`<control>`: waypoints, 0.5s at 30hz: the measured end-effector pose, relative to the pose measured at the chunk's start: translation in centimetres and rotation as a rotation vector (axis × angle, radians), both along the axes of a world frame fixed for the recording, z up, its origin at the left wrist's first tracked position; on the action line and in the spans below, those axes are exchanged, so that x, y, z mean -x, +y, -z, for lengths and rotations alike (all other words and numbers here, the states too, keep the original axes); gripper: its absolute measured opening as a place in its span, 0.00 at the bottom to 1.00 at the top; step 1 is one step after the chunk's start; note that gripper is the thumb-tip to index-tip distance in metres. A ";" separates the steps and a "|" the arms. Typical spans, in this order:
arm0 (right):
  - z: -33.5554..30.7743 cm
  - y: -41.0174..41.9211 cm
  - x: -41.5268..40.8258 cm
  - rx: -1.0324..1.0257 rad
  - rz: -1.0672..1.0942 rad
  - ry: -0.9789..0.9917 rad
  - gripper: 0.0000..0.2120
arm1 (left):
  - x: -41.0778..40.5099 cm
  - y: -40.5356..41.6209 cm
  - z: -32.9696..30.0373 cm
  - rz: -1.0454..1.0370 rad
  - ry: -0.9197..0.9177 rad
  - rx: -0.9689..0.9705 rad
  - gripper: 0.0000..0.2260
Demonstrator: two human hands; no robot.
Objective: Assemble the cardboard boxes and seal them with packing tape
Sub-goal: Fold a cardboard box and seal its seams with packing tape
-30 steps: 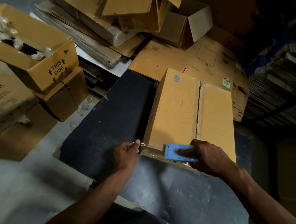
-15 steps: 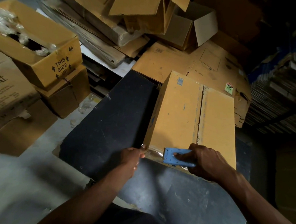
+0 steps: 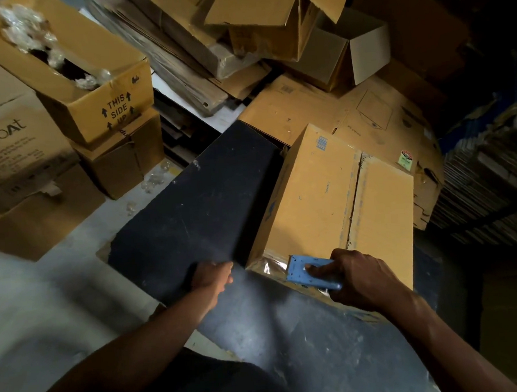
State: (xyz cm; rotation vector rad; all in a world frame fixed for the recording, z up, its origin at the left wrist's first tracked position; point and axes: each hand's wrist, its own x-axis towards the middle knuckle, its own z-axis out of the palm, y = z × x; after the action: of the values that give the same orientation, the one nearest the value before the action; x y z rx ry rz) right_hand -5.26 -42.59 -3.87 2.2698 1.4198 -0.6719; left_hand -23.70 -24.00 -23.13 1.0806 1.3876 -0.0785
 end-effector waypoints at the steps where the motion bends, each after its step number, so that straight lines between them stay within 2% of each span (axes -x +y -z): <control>1: -0.2 0.1 0.1 0.008 -0.001 -0.006 0.29 | 0.3 -0.2 -0.4 0.132 -0.045 -0.309 0.12; 2: -0.4 0.3 0.1 0.015 0.001 -0.006 0.29 | 0.4 -0.4 -1.3 0.247 -0.197 -0.624 0.11; 4: -0.9 0.7 0.1 0.037 0.010 0.004 0.29 | 0.3 -1.3 -3.9 0.533 -0.573 -1.149 0.19; 5: -1.2 1.1 0.1 0.056 0.011 0.003 0.29 | -0.2 -1.8 -4.3 0.709 -0.646 -1.360 0.24; 7: -1.6 1.8 -0.1 0.085 0.015 -0.022 0.30 | -1.5 -2.4 -3.1 0.966 -0.544 -1.669 0.31; 9: -1.7 2.3 -0.1 0.121 0.039 -0.046 0.31 | -2.3 -2.0 -1.3 1.002 -0.473 -1.826 0.27; 11: -1.7 2.5 0.0 0.150 0.076 -0.047 0.32 | -2.9 -1.4 -0.3 0.975 -0.484 -1.923 0.22; 15: -2.4 0.5 -1.0 0.217 0.090 -0.060 0.37 | -3.2 -1.2 0.0 0.896 -0.531 -2.001 0.20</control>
State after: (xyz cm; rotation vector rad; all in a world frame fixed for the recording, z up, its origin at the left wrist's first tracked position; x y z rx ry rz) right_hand -4.27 -42.11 -1.46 2.1741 1.1622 -0.7407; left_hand -20.50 -25.17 -23.14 2.9293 -0.0539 1.0747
